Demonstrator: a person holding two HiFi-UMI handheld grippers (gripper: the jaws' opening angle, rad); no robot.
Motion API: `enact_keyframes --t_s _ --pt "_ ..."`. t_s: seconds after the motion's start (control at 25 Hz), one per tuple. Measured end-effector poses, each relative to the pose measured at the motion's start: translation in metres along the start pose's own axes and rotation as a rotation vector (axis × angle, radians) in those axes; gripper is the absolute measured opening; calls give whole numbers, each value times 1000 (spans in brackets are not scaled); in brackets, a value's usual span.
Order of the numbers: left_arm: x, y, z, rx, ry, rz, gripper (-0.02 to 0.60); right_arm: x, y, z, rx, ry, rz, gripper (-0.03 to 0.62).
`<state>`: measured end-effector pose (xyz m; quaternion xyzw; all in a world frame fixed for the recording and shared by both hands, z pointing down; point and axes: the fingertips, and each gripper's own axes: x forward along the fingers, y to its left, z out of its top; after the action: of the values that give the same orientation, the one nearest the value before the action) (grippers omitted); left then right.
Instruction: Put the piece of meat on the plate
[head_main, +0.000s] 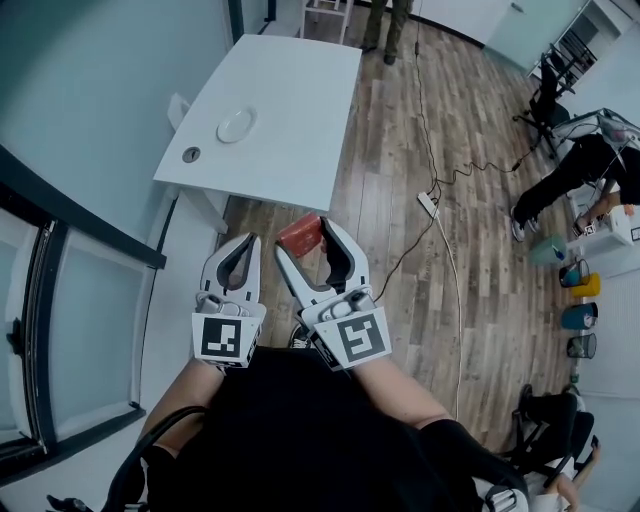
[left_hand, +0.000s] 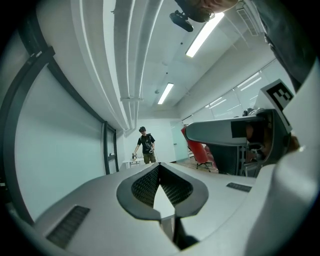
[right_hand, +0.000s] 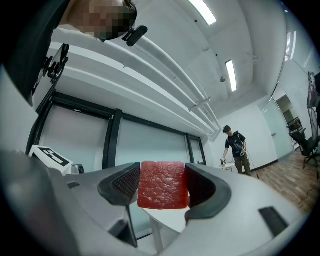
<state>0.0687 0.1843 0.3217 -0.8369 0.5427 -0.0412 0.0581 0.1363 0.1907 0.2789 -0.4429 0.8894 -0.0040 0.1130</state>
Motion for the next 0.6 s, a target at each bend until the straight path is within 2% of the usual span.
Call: enact_keyframes --t_s 0.2,0.4,0.6 --pt "3 -12 0 5 29 1 3 -5 -16 4 11 -12 3 288" --pt "2 -1 -2 8 7 24 3 1 -13 2 12 -10 17 288" --pt "7 -3 -8 -1 25 13 3 4 -16 -4 18 4 13 288"
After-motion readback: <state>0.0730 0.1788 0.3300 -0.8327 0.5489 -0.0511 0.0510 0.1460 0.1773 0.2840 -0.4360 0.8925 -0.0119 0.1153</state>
